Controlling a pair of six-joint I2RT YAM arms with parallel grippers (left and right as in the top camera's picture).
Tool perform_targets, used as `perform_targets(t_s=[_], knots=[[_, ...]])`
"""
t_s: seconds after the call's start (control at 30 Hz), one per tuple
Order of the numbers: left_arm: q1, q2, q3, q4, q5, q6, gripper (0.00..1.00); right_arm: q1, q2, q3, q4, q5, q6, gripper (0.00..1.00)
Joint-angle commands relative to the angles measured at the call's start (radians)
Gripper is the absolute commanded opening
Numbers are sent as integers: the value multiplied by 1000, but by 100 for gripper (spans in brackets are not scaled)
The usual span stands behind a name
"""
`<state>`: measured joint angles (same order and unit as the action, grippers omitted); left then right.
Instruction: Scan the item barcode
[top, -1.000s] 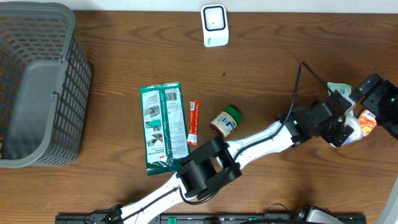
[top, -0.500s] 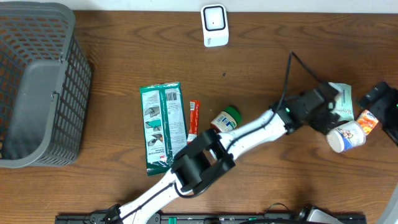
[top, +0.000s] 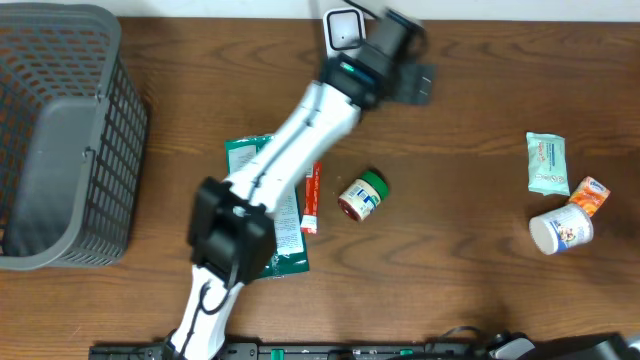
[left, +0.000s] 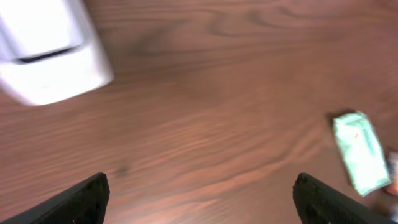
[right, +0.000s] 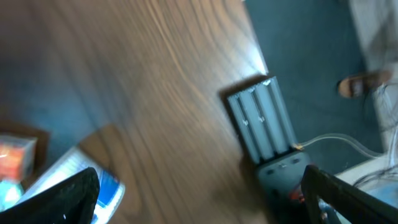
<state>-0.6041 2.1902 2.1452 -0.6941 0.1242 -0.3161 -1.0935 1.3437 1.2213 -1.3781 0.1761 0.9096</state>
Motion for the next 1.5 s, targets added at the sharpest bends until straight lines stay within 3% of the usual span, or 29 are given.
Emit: perform_targets(t_s=[0.0, 0.2, 0.27, 0.37, 0.43, 0.47, 0.5, 0.8, 1.0, 1.47], knots=[[49, 1, 6, -71, -2, -7, 94, -13, 6, -186, 147, -132, 69, 99], [126, 1, 6, -205, -2, -6, 93, 10, 16, -394, 415, -150, -1, 99], [148, 0, 6, -225, -2, -6, 86, 11, 18, -426, 443, -149, 2, 99], [173, -7, 6, -245, -2, -6, 59, 11, 18, -472, 499, -152, 2, 99], [185, -17, 6, -248, -2, -6, 22, 15, 18, -498, 539, -151, 2, 99], [189, -28, 6, -248, -2, -6, 13, 20, 18, -512, 560, -151, 2, 99], [193, -39, 6, -247, -2, -6, 9, 27, 18, -526, 579, -151, 2, 99], [241, -212, 6, -272, -7, -9, 8, 90, 18, -579, 657, -159, 3, 99], [343, -340, 6, -365, -113, -107, 10, 114, 18, -579, 676, -154, 2, 99], [597, -463, 5, -548, -117, -108, 17, 113, 18, -579, 682, -220, -2, 99]])
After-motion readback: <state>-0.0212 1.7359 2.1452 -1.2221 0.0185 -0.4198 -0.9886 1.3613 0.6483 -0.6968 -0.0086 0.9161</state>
